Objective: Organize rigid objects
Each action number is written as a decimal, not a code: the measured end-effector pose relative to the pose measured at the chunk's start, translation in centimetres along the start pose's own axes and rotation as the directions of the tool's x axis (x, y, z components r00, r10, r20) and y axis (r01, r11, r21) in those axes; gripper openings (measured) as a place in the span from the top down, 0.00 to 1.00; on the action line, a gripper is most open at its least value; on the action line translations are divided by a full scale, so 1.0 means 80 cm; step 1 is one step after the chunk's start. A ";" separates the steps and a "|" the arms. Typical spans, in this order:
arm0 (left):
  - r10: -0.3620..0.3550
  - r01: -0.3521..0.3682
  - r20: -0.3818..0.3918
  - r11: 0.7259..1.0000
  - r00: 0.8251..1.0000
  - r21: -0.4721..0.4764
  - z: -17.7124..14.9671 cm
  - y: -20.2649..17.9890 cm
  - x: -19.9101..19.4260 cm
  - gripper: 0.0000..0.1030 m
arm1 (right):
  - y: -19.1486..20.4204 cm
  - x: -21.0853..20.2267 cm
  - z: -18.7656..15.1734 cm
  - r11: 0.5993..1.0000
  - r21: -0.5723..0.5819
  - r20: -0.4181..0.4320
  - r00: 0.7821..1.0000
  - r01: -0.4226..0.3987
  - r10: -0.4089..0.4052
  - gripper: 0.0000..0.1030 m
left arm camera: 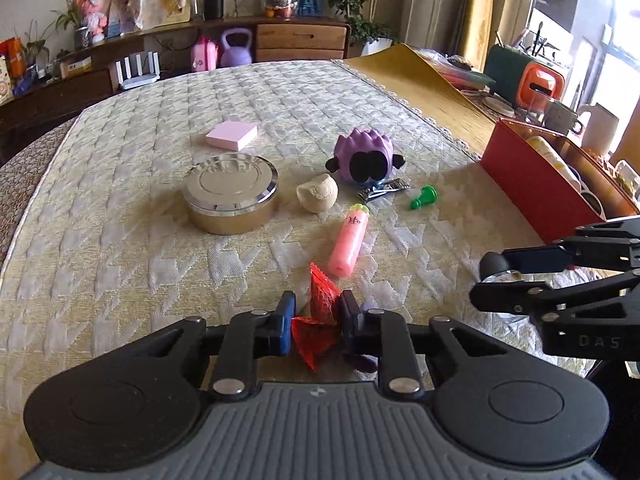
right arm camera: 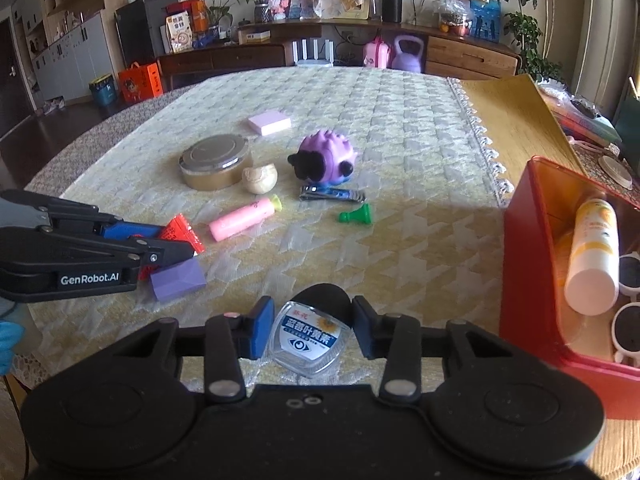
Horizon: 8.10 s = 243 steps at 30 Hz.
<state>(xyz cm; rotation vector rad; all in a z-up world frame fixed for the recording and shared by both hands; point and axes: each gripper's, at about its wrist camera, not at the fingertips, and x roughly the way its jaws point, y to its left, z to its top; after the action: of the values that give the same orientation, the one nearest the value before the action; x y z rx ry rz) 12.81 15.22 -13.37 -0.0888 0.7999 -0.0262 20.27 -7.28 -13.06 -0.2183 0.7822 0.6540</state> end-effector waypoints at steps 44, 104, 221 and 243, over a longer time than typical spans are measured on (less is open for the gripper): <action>-0.156 0.152 0.016 0.980 0.988 0.128 0.142 -0.252 0.012 0.78 | -0.213 -0.137 -0.010 0.983 0.138 0.145 0.979 0.121 -0.141 0.60; 0.037 0.013 -0.216 0.975 0.976 0.224 0.179 -0.348 0.176 0.74 | -0.252 -0.067 -0.023 0.992 0.082 -0.013 0.995 0.095 -0.095 0.55; 0.028 -0.032 0.058 0.997 0.998 0.067 -0.029 -0.037 -0.002 0.56 | -0.033 0.086 0.074 0.999 -0.036 -0.056 0.998 -0.015 0.013 0.56; 0.023 -0.024 0.026 0.999 0.999 0.041 -0.024 -0.044 -0.007 0.80 | -0.033 0.041 0.059 0.999 -0.025 -0.022 1.000 -0.021 0.021 0.78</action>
<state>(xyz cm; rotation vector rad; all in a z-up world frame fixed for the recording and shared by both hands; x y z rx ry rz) 11.08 11.61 -13.99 -0.0402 0.7742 -0.0198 26.39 -5.87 -12.28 -0.2407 0.7983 0.6828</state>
